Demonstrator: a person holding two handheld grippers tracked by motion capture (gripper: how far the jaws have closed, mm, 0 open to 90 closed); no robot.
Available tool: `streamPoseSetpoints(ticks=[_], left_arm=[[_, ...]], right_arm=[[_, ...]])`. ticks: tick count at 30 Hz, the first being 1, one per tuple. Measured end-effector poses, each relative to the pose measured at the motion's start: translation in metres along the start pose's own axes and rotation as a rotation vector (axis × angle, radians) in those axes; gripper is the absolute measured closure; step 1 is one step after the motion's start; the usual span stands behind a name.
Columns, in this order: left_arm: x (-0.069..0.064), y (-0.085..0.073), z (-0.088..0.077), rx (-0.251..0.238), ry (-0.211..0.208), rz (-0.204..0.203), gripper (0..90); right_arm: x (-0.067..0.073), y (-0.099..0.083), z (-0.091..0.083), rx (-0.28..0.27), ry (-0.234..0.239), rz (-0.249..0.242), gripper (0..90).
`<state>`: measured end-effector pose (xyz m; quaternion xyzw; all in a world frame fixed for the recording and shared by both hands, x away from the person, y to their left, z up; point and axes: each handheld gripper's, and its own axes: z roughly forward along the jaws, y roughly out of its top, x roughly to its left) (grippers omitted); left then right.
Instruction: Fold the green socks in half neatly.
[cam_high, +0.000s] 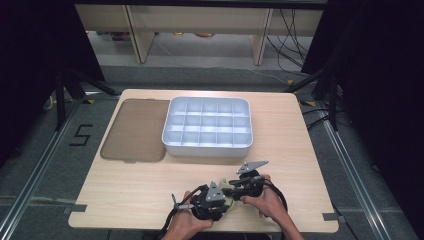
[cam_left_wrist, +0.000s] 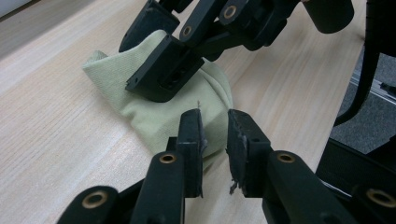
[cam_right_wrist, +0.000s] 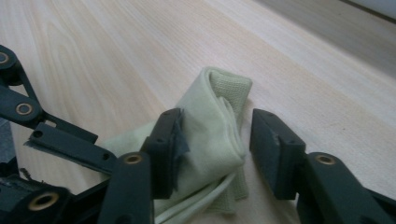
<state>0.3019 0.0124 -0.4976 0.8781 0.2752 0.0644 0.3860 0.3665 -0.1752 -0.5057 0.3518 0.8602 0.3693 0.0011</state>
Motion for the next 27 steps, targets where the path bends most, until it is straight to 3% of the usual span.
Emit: streamPoseSetpoints(ticks=[1,2,5,6,7,11,16,18,20,27], left_arm=[[0.000,0.000,-0.002,0.009,0.000,0.007,73.0],[-0.001,0.000,-0.001,-0.018,-0.008,-0.027,71.8],[0.002,0.000,-0.005,-0.005,-0.007,-0.030,67.9],[0.003,0.000,-0.007,-0.007,-0.026,-0.021,66.4],[0.002,-0.001,-0.008,-0.018,-0.029,-0.053,62.5],[0.010,-0.006,-0.021,-0.006,-0.018,-0.021,59.0],[0.021,-0.022,-0.038,-0.017,0.004,-0.077,53.1],[0.026,-0.031,-0.047,-0.019,0.031,-0.093,49.3],[0.029,-0.040,-0.054,-0.028,0.042,-0.137,46.3],[0.040,-0.065,-0.074,-0.036,0.086,-0.199,37.8]], right_arm=[[0.000,0.000,0.000,0.002,0.008,0.007,58.1],[0.000,0.000,0.000,0.004,0.014,0.014,59.9],[0.000,0.000,0.001,0.001,0.024,0.025,62.2],[-0.001,0.000,0.001,0.004,0.024,0.026,63.0],[-0.001,0.000,0.000,0.008,0.027,0.032,64.5],[-0.002,0.000,0.001,0.005,0.037,0.039,66.4],[-0.003,0.000,0.001,0.000,0.047,0.049,69.3],[-0.003,0.000,0.001,-0.003,0.050,0.050,70.3],[-0.003,-0.001,0.001,-0.005,0.056,0.048,71.2],[-0.004,-0.003,0.000,-0.031,0.062,0.054,73.0]])
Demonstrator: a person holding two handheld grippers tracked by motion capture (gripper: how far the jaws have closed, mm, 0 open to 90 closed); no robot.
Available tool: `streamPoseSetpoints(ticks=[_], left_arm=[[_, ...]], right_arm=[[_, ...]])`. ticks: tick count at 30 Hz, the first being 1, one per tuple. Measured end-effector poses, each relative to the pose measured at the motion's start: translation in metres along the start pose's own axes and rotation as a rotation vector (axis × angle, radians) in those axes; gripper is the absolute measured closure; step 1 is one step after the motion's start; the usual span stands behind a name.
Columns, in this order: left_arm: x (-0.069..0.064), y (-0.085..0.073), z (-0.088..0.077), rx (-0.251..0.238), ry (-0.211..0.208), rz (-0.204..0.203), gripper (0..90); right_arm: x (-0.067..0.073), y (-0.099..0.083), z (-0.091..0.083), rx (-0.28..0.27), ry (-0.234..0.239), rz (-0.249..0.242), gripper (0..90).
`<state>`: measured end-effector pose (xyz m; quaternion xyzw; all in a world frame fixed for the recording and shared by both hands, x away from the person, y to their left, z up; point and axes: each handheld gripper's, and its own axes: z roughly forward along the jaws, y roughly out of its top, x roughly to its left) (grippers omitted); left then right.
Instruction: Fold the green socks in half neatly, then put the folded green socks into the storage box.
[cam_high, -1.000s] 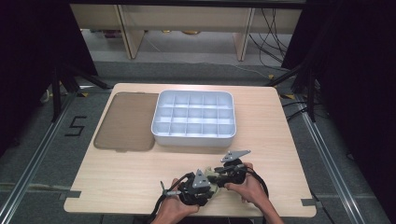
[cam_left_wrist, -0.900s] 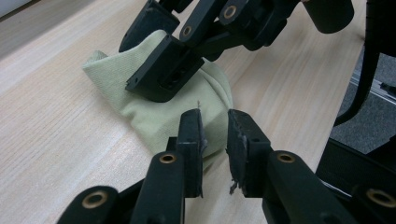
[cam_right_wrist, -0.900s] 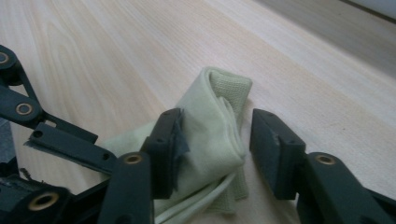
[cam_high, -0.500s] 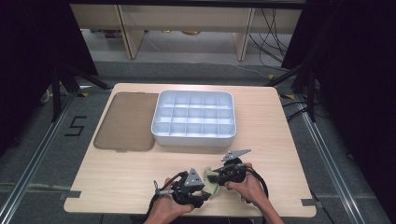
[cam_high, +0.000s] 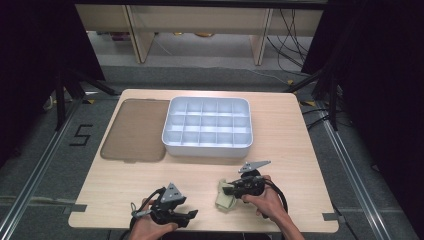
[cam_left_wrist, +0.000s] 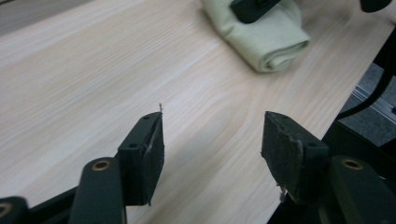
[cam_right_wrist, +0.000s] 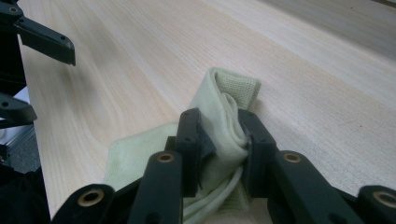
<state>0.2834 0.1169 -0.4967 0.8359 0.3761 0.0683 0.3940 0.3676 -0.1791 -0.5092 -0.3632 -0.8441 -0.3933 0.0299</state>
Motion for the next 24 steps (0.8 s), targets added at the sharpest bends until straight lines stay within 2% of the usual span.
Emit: streamPoseSetpoints(ticks=[2,4,5,7,8,9,10,11,12,13,15,16,17,19,20,21,22,23,24], left_arm=[[0.002,-0.004,-0.003,-0.023,0.017,-0.024,36.0],[0.006,-0.007,-0.007,-0.020,0.037,-0.022,35.1],[0.007,-0.008,-0.008,-0.018,0.064,-0.026,34.2],[0.012,-0.009,-0.007,-0.004,0.073,-0.032,32.8],[0.014,-0.010,-0.006,-0.003,0.072,-0.018,32.1],[0.016,-0.010,-0.006,0.008,0.084,-0.016,30.7],[0.017,-0.010,-0.006,0.018,0.100,0.001,29.9],[0.017,-0.011,-0.006,0.032,0.113,0.006,29.9],[0.017,-0.011,-0.007,0.050,0.132,0.014,28.7],[0.018,-0.011,-0.007,0.046,0.133,0.006,26.0],[0.019,-0.012,-0.007,0.044,0.138,0.002,25.2],[0.020,-0.012,-0.007,0.044,0.137,0.003,25.1],[0.020,-0.013,-0.007,0.049,0.141,0.009,24.8],[0.021,-0.014,-0.006,0.054,0.148,0.016,24.4],[0.021,-0.014,-0.005,0.050,0.145,-0.002,24.0],[0.021,-0.014,-0.005,0.054,0.152,0.003,23.7],[0.021,-0.013,-0.004,0.053,0.154,0.020,23.5],[0.021,-0.013,-0.004,0.053,0.154,0.020,23.5],[0.021,-0.013,-0.004,0.054,0.155,0.022,23.5]], right_arm=[[0.001,0.000,0.000,-0.004,0.008,0.001,73.7],[0.001,0.000,-0.001,-0.006,0.009,-0.002,73.8],[0.002,-0.001,-0.001,-0.009,0.010,-0.001,73.9],[0.001,-0.001,-0.001,-0.017,0.008,-0.018,74.0],[0.002,-0.001,-0.002,-0.015,-0.008,-0.020,74.0],[0.003,-0.001,-0.003,-0.027,-0.003,-0.033,74.0],[0.003,-0.001,-0.005,-0.034,-0.022,-0.037,74.1],[0.003,-0.001,-0.005,-0.034,-0.022,-0.037,74.1],[0.005,-0.001,-0.006,-0.023,-0.006,-0.008,74.1],[0.004,0.000,-0.008,-0.032,-0.023,-0.033,74.1],[0.006,0.000,-0.011,-0.046,-0.026,-0.032,74.1],[0.005,0.001,-0.012,-0.066,-0.024,-0.056,74.1],[0.007,0.002,-0.016,-0.068,-0.045,-0.075,74.1],[0.008,0.002,-0.016,-0.084,-0.032,-0.077,74.0],[0.008,0.003,-0.019,-0.079,-0.052,-0.086,74.1],[0.008,0.004,-0.020,-0.084,-0.056,-0.094,74.0],[0.010,0.004,-0.021,-0.095,-0.053,-0.079,74.0],[0.010,0.004,-0.021,-0.095,-0.053,-0.079,74.0],[0.008,0.006,-0.021,-0.103,-0.063,-0.111,74.1]])
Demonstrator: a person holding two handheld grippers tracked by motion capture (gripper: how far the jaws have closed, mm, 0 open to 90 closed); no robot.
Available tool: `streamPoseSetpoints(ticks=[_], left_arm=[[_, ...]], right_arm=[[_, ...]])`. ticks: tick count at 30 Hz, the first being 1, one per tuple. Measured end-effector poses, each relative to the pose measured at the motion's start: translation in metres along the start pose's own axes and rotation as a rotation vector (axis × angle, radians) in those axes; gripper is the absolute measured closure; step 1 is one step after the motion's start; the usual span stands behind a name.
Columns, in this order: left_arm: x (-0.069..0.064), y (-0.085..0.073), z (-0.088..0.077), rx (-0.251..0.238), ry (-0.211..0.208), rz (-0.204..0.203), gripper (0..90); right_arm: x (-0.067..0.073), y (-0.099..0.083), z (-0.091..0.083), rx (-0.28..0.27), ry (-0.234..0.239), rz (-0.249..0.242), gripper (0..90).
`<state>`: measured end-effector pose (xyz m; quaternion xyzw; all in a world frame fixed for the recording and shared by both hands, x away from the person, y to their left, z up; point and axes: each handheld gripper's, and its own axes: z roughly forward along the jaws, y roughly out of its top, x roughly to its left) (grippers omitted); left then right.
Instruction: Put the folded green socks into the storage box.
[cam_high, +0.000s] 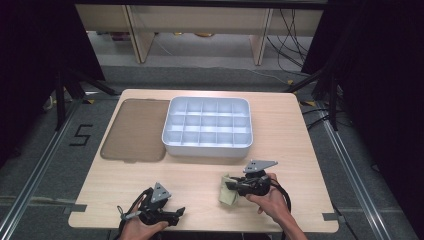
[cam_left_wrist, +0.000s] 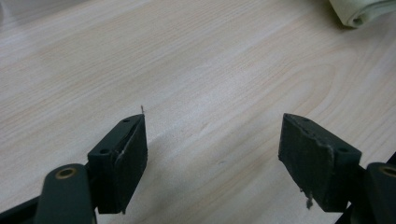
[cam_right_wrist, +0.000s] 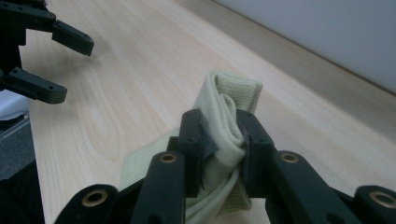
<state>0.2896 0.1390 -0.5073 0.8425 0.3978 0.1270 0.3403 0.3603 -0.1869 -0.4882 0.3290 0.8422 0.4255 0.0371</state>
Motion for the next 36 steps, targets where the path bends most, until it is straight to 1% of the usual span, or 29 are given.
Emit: streamPoseSetpoints(ticks=[2,4,5,6,7,8,9,10,12,13,14,15,16,17,18,19,20,21,22,24,25,26,27,28,29,33,34,35,36], left_arm=[[-0.001,0.000,0.001,0.001,0.002,0.002,23.5],[-0.001,-0.001,0.001,0.002,0.001,0.007,23.5],[-0.001,-0.001,0.000,-0.002,-0.001,0.005,23.5],[-0.001,-0.002,0.000,0.000,-0.001,-0.003,23.5],[-0.002,-0.003,0.000,-0.002,-0.003,-0.007,23.5],[-0.002,-0.003,-0.001,-0.002,-0.005,-0.004,23.5],[-0.003,-0.002,-0.001,0.001,-0.004,0.002,23.5],[-0.003,-0.002,-0.001,-0.001,-0.006,0.007,23.5],[-0.004,-0.002,0.000,-0.001,-0.005,0.008,23.3],[-0.004,-0.001,-0.001,0.002,-0.004,0.023,23.3],[-0.005,-0.002,0.000,0.002,-0.004,0.018,23.1],[-0.006,-0.002,0.000,0.001,-0.007,0.010,22.9],[-0.007,-0.002,0.001,-0.014,0.001,-0.008,22.2],[-0.008,-0.002,0.002,-0.025,-0.002,-0.023,22.2],[-0.006,-0.002,0.000,0.002,-0.010,0.007,21.0],[-0.006,-0.002,0.000,0.003,-0.012,0.007,21.0],[-0.006,-0.001,-0.001,0.014,-0.012,0.006,20.5],[-0.006,-0.002,0.000,0.009,-0.008,0.005,19.9],[-0.006,-0.002,-0.001,0.008,-0.009,0.003,18.8],[-0.005,-0.002,-0.001,0.006,-0.007,0.008,18.6],[-0.005,-0.002,-0.001,0.005,-0.007,0.005,18.4],[-0.005,-0.001,-0.001,0.005,-0.007,0.007,18.3],[-0.005,-0.001,-0.001,0.004,-0.007,0.008,18.3],[-0.005,-0.001,-0.001,0.004,-0.008,0.017,18.2],[-0.004,-0.001,-0.001,0.008,-0.009,0.023,18.2],[-0.006,-0.001,-0.001,0.004,-0.009,0.031,18.0],[-0.007,-0.001,-0.001,0.007,-0.010,0.029,18.0],[-0.007,-0.001,0.000,0.005,-0.011,0.021,18.0],[-0.009,-0.001,0.001,-0.019,-0.007,-0.001,18.0]], right_arm=[[-0.002,0.001,0.000,-0.019,-0.015,-0.019,74.1],[-0.001,0.003,-0.002,-0.022,0.004,-0.009,74.0],[-0.002,0.004,-0.004,-0.026,-0.022,-0.013,74.0],[-0.003,0.005,-0.005,-0.034,-0.032,-0.024,74.0],[-0.004,0.006,-0.007,-0.045,-0.018,-0.025,74.0],[-0.003,0.006,-0.009,-0.058,-0.040,-0.021,74.0],[-0.004,0.007,-0.011,-0.054,-0.041,-0.028,74.0],[-0.004,0.008,-0.011,-0.067,-0.049,-0.035,74.0],[-0.004,0.009,-0.014,-0.067,-0.056,-0.023,74.0],[-0.005,0.010,-0.016,-0.064,-0.056,-0.031,74.0],[-0.004,0.010,-0.016,-0.076,-0.056,-0.013,74.0],[-0.004,0.011,-0.018,-0.071,-0.054,-0.020,74.0],[-0.007,0.013,-0.020,-0.083,-0.062,-0.056,74.0],[-0.007,0.013,-0.020,-0.083,-0.062,-0.056,74.0],[-0.006,0.014,-0.023,-0.080,-0.075,-0.027,73.9],[-0.006,0.014,-0.023,-0.080,-0.075,-0.027,73.9],[-0.005,0.014,-0.023,-0.086,-0.075,-0.012,73.9],[-0.006,0.015,-0.023,-0.098,-0.084,-0.032,73.9],[-0.006,0.015,-0.025,-0.091,-0.083,-0.016,73.9],[-0.005,0.016,-0.026,-0.094,-0.087,-0.009,73.9],[-0.007,0.017,-0.026,-0.093,-0.087,-0.031,73.9],[-0.007,0.017,-0.028,-0.097,-0.100,-0.027,73.9],[-0.009,0.017,-0.027,-0.110,-0.101,-0.043,73.9],[-0.011,0.018,-0.028,-0.101,-0.088,-0.054,73.9],[-0.009,0.018,-0.028,-0.106,-0.102,-0.034,73.9],[-0.011,0.021,-0.032,-0.101,-0.108,-0.034,73.9],[-0.011,0.021,-0.032,-0.109,-0.101,-0.023,73.9],[-0.014,0.021,-0.033,-0.127,-0.112,-0.055,73.9],[-0.014,0.022,-0.034,-0.112,-0.119,-0.047,73.9]])
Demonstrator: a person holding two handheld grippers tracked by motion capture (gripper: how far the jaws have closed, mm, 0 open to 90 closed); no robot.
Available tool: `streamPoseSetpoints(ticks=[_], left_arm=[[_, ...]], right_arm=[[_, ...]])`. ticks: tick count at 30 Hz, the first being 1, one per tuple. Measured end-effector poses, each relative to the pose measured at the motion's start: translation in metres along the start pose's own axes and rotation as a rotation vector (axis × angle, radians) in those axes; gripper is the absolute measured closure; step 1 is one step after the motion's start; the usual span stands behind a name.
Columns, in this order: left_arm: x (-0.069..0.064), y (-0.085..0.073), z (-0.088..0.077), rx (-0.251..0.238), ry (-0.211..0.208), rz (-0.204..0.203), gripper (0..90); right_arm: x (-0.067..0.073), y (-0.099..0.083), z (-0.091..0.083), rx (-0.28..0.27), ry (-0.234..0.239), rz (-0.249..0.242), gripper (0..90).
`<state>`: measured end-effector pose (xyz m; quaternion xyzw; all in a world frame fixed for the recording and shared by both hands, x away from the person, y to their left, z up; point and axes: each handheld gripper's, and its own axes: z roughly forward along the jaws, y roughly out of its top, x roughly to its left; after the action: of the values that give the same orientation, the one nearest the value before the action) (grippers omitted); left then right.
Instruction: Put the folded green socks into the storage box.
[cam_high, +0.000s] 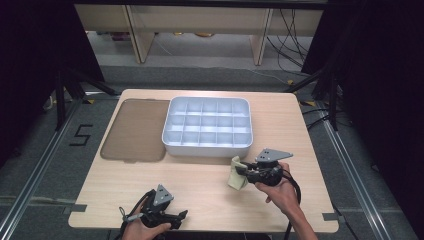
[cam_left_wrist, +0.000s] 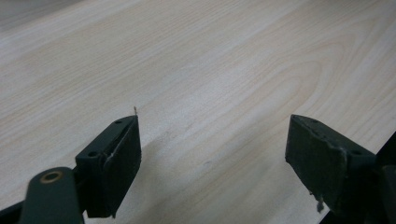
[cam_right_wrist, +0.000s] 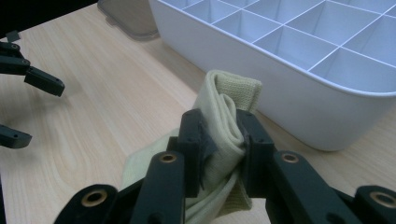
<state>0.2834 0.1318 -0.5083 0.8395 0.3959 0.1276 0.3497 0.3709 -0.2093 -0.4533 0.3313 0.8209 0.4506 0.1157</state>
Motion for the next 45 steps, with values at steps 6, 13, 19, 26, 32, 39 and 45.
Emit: streamPoseSetpoints(ticks=[6,13,19,26,32,39,45], left_arm=[[0.002,0.001,-0.003,0.019,0.000,0.044,18.1],[0.002,0.001,-0.002,0.022,0.002,0.046,18.1],[0.002,0.000,-0.002,0.019,-0.001,0.024,18.3],[0.003,0.001,-0.003,0.015,0.002,0.039,18.4],[0.004,0.000,-0.004,0.021,0.006,0.041,18.5],[0.004,0.000,-0.003,0.023,0.006,0.029,18.6],[0.005,0.000,-0.003,0.025,0.006,0.026,18.7]], right_arm=[[-0.003,0.005,-0.003,-0.019,-0.018,-0.002,73.8],[-0.006,0.013,-0.008,-0.026,-0.035,0.001,73.8],[-0.013,0.022,-0.010,-0.042,-0.055,-0.037,73.8],[-0.014,0.033,-0.011,-0.052,-0.068,-0.052,73.8],[-0.018,0.041,-0.013,-0.070,-0.081,-0.057,73.8],[-0.023,0.051,-0.015,-0.099,-0.111,-0.057,73.9],[-0.031,0.061,-0.015,-0.080,-0.134,-0.077,73.8]])
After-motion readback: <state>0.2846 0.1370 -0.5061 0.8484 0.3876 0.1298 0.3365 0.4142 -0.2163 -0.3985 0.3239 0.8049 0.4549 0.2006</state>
